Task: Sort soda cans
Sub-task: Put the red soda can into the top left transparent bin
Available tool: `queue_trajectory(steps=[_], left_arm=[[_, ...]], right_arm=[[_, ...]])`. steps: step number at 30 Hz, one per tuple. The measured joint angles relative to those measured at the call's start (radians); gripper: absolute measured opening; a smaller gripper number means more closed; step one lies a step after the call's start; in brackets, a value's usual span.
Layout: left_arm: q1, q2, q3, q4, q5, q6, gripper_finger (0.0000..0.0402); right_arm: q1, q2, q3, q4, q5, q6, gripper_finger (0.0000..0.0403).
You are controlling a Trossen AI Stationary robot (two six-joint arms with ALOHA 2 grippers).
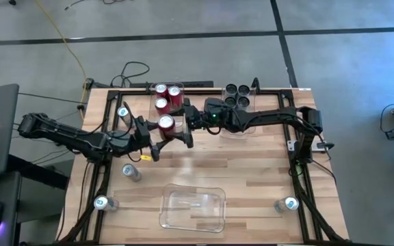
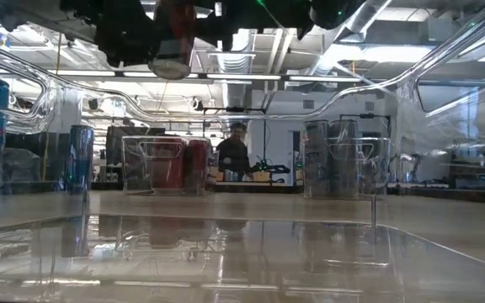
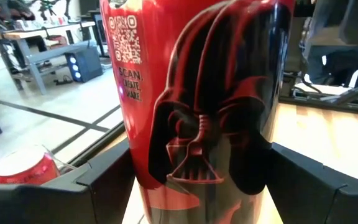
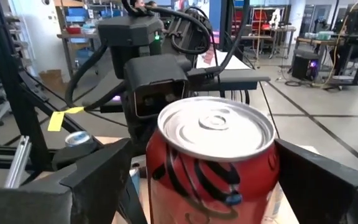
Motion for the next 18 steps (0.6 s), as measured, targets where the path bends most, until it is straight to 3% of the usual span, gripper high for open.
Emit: queue_trajectory(steps=[18], left_arm=[[0.002, 0.001, 0.000, 0.007, 0.015, 0.003, 0.0303]], right_arm=[[-0.012, 0.000, 0.001, 0.000, -0.005, 0.040, 0.0392]])
